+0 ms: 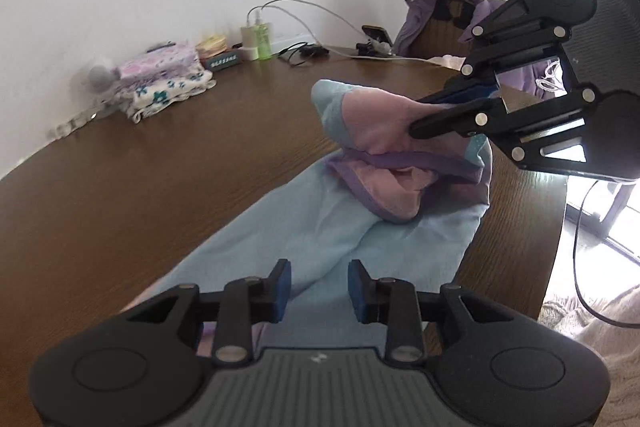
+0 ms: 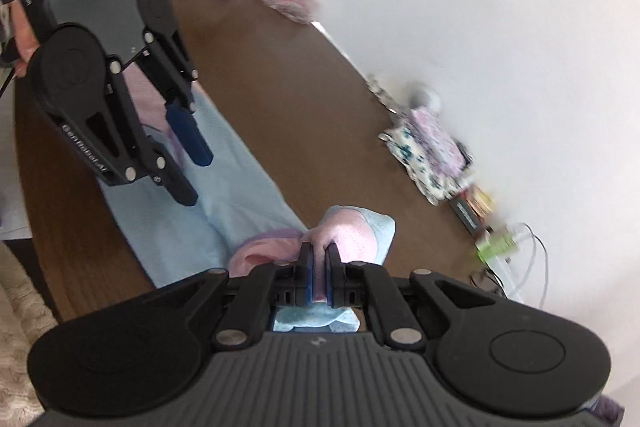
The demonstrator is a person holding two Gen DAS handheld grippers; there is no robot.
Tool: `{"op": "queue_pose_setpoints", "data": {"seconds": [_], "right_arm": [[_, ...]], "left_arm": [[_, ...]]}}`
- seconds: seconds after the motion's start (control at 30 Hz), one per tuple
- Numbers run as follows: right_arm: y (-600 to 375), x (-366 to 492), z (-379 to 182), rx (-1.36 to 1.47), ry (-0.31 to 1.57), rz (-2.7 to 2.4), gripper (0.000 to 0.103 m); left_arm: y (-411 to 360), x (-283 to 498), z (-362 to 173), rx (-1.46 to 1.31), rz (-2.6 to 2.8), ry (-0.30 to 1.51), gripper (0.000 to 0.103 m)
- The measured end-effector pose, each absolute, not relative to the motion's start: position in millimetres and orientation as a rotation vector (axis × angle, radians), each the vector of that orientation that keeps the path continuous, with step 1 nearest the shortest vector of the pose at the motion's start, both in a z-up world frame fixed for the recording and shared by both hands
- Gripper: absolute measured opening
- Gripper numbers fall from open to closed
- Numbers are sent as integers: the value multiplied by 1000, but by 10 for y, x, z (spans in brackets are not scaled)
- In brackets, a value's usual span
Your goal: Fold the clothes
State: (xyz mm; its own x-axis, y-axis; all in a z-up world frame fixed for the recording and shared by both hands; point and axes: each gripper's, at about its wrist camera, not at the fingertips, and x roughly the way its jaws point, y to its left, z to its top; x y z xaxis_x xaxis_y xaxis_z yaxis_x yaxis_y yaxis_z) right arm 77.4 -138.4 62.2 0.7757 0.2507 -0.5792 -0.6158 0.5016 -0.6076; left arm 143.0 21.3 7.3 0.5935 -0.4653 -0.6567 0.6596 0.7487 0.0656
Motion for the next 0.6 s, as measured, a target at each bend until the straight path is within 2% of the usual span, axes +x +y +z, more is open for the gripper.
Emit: {"op": "queue_pose_setpoints", "data": {"seconds": [0.2, 0.37, 0.6], "right_arm": [[-1137, 765, 451, -883, 511, 656, 5], [-1082, 899, 375, -729, 575, 645, 5], [-1134, 810, 258, -613, 577, 625, 6]], "left_arm": [[355, 1345, 12, 264, -660, 665, 30], [367, 1343, -1, 246, -670, 651, 35], [451, 1372, 51, 177, -671, 642, 35]]}}
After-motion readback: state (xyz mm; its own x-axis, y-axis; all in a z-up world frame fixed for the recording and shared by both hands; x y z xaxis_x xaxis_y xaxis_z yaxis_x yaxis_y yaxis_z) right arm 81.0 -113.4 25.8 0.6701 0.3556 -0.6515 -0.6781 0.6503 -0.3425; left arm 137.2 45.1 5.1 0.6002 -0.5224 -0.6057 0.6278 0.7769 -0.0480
